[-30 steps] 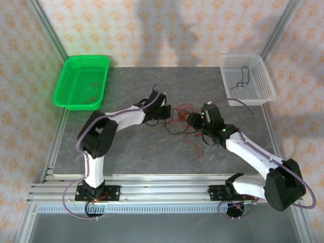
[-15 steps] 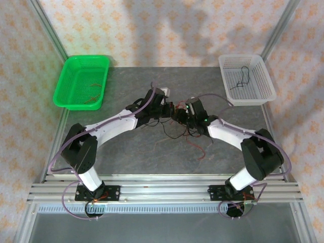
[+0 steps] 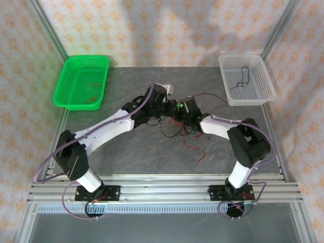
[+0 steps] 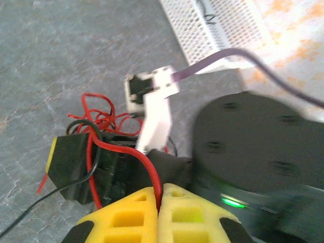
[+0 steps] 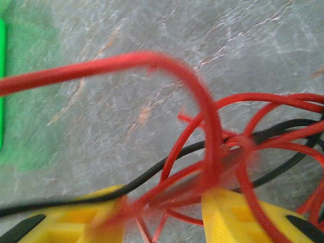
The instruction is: Untangle the cables
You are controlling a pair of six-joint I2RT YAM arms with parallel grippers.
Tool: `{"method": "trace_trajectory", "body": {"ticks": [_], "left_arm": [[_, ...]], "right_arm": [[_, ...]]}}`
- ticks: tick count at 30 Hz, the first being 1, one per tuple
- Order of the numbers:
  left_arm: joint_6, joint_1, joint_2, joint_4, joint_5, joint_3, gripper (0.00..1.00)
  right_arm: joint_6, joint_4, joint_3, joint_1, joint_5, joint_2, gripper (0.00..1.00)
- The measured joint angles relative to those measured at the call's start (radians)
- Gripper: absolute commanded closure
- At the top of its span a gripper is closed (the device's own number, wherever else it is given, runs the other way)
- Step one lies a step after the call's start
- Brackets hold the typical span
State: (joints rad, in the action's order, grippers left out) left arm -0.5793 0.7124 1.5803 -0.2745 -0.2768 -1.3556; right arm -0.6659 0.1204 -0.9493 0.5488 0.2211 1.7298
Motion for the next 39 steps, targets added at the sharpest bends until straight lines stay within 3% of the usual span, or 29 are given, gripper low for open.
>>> {"method": "trace_trajectory", "body": {"ticks": [7,15,31,39], "left_arm": [[0.008,0.001,-0.088,-0.059,0.029,-0.025,1.0],[0.047,0.002,-0.107,-0.19,0.116,-0.108,1.0],[0.108,0.001,-0.171,-0.437,0.423,-0.335,1.0],[0.151,-0.008,-0.191,-0.455,0.578,-0.531,1.0]], "right_arm": [[-0.025,0.032,0.002,-0.028,-0.08,0.019,0.75],[-0.04,0.088,0.088,-0.077,-0.112,0.019,0.75],[-0.042,0.201,0.155,-0.084,-0.067,0.024,0.72],[-0.065,0.241,0.188,-0.09,-0.064,0.04,0.69]]}}
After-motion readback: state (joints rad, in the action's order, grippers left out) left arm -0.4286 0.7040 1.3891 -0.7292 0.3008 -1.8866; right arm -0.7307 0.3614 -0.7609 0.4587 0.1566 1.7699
